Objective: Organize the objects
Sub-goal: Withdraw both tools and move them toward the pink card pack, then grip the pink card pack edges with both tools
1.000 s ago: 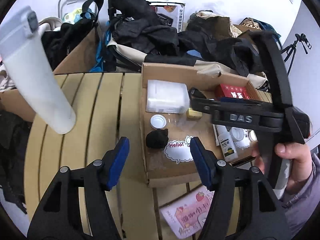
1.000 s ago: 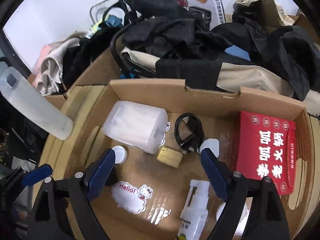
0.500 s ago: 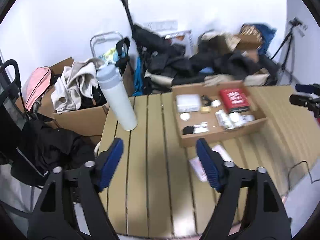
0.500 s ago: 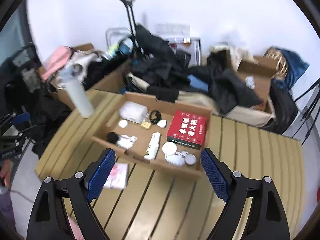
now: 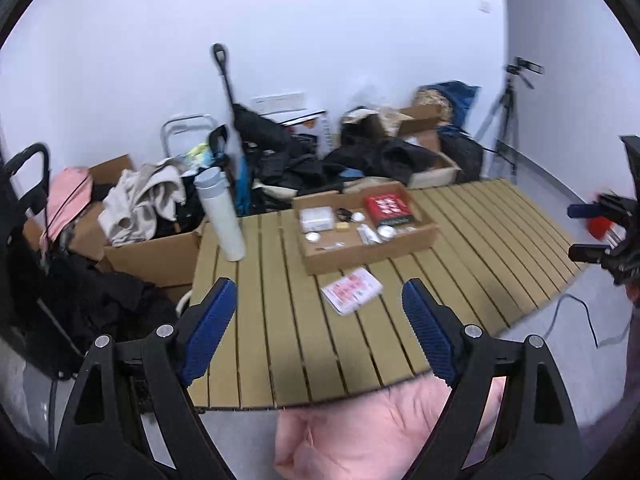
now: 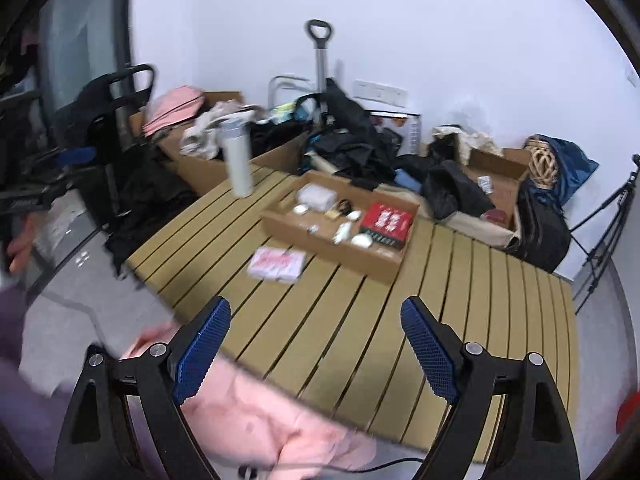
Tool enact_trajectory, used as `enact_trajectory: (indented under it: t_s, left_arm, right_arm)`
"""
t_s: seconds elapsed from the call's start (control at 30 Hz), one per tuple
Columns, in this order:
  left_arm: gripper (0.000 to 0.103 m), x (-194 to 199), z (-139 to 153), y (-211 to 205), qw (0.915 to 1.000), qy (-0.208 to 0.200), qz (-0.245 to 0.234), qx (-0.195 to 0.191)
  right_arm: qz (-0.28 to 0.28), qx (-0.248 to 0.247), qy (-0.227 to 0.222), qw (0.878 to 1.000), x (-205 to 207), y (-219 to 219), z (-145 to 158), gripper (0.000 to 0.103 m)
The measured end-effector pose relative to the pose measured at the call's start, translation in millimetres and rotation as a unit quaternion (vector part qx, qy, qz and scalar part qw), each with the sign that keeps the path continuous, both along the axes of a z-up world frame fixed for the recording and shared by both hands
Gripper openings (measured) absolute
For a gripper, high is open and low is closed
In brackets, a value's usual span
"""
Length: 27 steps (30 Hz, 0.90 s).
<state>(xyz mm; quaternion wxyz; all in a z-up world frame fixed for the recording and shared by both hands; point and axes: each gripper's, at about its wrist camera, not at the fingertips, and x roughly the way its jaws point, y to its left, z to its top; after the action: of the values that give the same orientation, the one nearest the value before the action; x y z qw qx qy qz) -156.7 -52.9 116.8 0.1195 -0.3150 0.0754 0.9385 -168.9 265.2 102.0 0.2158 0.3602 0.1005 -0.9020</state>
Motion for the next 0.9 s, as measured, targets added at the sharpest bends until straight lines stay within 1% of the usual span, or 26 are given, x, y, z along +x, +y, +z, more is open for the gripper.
enact_trajectory:
  t_s: [0.03,0.07,0.13,0.17,0.2,0.27,0.3,0.33,0.37,0.4,0.43,0.47,0.5,0.57,0.6,0.63,0.67,0.7,0.73,0.77,0.8,0.83,0.87,0.9]
  left_arm:
    - [0.082,4,5,-3,0.9999,0.002,0.001,-0.011]
    - [0.082,7,13,-8,0.9994,0.005,0.013,-0.032]
    - [0.083,11,28,-18,0.9985,0.009,0.030,-0.045]
    - [0.085,11,36,-24,0.9984,0.013,0.034,-0.043]
    - [0.089,9,45,-31,0.9984,0.018,0.041,-0.033]
    - [0.096,4,49,-37,0.9982,0.026,0.052,-0.013]
    - [0.096,2,47,-38,0.9982,0.029,0.053,-0.006]
    - [0.096,-4,40,-37,0.9983,0.027,0.051,0.007]
    - [0.096,-9,32,-36,0.9985,0.022,0.048,0.014]
    - [0.096,-21,16,-31,0.9987,0.012,0.046,0.020]
    - [0.096,-28,4,-28,0.9986,0.004,0.046,0.025]
    - [0.096,-37,-9,-24,0.9984,-0.002,0.048,0.031]
    - [0.096,-49,-29,-19,0.9980,-0.001,0.051,0.036]
    - [0.096,-66,-71,-8,0.9972,0.009,0.069,0.028]
    - [0.095,-82,-106,3,0.9972,-0.005,0.073,0.018]
    - [0.095,-92,-127,9,0.9973,-0.024,0.068,0.014]
    - [0.095,-108,-156,17,0.9968,-0.053,0.059,0.015]
    - [0.095,-119,-174,21,0.9957,-0.070,0.058,0.017]
    - [0.094,-134,-195,26,0.9941,-0.087,0.060,0.024]
    - [0.093,-147,-209,28,0.9935,-0.093,0.058,0.032]
    - [0.090,-159,-221,31,0.9927,-0.097,0.059,0.041]
    - [0.088,-170,-231,32,0.9914,-0.104,0.059,0.053]
    - [0.082,-187,-244,31,0.9885,-0.118,0.062,0.073]
    - [0.073,-196,-252,29,0.9851,-0.132,0.068,0.087]
  right_arm:
    - [0.015,0.002,-0.005,1.000,12,6,4,0.090]
    - [0.017,0.015,-0.005,1.000,22,13,9,0.090]
    - [-0.001,0.048,0.011,0.999,39,30,29,0.090]
    - [-0.013,0.060,0.024,0.998,46,39,42,0.090]
    - [-0.024,0.067,0.036,0.997,51,48,53,0.090]
    - [-0.048,0.071,0.062,0.994,57,63,73,0.090]
    - [-0.050,0.063,0.070,0.994,57,68,79,0.090]
    - [-0.047,0.043,0.075,0.995,54,73,82,0.090]
    - [-0.039,0.015,0.073,0.996,48,76,82,0.090]
    - [-0.030,-0.012,0.065,0.997,40,77,78,0.090]
    - [-0.018,-0.037,0.047,0.998,25,74,68,0.090]
    - [-0.011,-0.046,0.028,0.998,8,68,55,0.090]
    - [-0.008,-0.047,0.011,0.999,-8,59,39,0.090]
    - [-0.004,-0.048,-0.034,0.998,-44,40,0,0.090]
    - [-0.004,-0.050,-0.060,0.997,-64,29,-25,0.090]
    - [-0.009,-0.047,-0.093,0.995,-89,14,-60,0.090]
    - [-0.011,-0.039,-0.110,0.993,-105,1,-85,0.090]
    - [-0.012,-0.030,-0.121,0.992,-120,-13,-108,0.089]
    - [-0.014,-0.023,-0.123,0.992,-136,-29,-132,0.085]
    - [-0.016,-0.021,-0.120,0.992,-151,-43,-151,0.081]
    - [-0.013,-0.031,-0.121,0.992,-172,-58,-171,0.070]
    - [-0.011,-0.045,-0.126,0.991,-189,-70,-186,0.062]
    - [-0.012,-0.058,-0.133,0.989,-207,-81,-200,0.060]
    - [-0.014,-0.067,-0.140,0.988,-221,-87,-212,0.057]
